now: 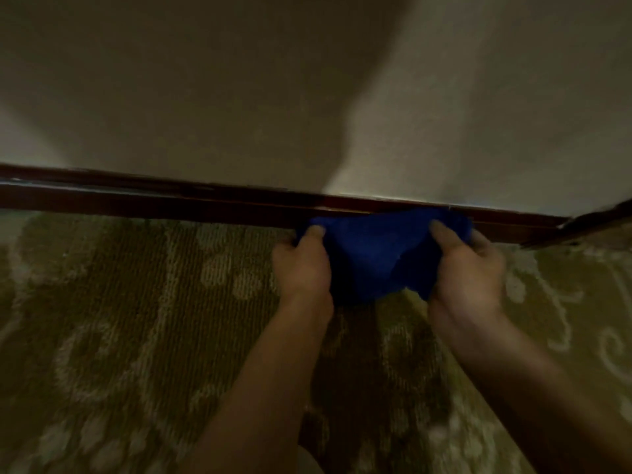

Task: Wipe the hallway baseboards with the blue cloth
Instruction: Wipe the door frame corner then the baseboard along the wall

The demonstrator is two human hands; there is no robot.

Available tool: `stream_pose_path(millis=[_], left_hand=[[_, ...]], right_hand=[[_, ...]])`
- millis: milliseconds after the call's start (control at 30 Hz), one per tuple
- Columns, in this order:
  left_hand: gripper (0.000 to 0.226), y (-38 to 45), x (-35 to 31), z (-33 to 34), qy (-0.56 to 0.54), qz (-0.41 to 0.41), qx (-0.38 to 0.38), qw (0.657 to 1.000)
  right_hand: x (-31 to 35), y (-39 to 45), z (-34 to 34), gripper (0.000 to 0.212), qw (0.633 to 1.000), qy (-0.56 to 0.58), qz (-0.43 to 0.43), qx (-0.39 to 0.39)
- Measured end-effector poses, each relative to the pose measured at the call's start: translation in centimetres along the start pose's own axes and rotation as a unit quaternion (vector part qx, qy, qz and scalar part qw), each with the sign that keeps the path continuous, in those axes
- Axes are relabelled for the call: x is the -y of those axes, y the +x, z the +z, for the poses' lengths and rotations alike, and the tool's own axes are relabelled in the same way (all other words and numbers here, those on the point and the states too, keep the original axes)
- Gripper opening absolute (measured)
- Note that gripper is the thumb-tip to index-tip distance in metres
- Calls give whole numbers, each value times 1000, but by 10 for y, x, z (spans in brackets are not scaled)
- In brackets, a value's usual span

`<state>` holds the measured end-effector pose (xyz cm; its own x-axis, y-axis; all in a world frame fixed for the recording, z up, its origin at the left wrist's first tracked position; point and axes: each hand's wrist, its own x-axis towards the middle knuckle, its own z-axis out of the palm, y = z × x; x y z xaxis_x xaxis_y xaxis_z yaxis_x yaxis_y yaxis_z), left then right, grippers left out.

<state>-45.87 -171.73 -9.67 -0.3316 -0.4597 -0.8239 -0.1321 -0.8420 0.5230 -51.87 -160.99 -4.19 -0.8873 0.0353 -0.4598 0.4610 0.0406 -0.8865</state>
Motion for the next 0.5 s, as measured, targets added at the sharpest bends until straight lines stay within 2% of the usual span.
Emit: stream_pose_path(millis=[100, 167, 300, 367, 433, 500], left_hand=[[35, 5, -28, -39, -43, 44, -64, 996], [39, 8, -47, -70, -68, 87, -103, 989], [45, 20, -70, -116, -106, 148, -158, 971], [48, 26, -67, -122, -100, 130, -125, 979], [54, 23, -62, -113, -58, 98, -58, 992], [37, 12, -56, -96, 2, 98, 21, 995]], right_hand=[[-20, -11, 53, 6, 1000, 0, 27, 3], [-33, -30, 91, 9, 998, 5, 59, 20], [-48, -60, 139, 12, 984, -2, 123, 126], [-45, -60, 136, 12, 983, -1, 137, 127], [-37, -50, 118, 14, 990, 16, 122, 66], [-31, -33, 95, 18, 994, 44, 101, -14]])
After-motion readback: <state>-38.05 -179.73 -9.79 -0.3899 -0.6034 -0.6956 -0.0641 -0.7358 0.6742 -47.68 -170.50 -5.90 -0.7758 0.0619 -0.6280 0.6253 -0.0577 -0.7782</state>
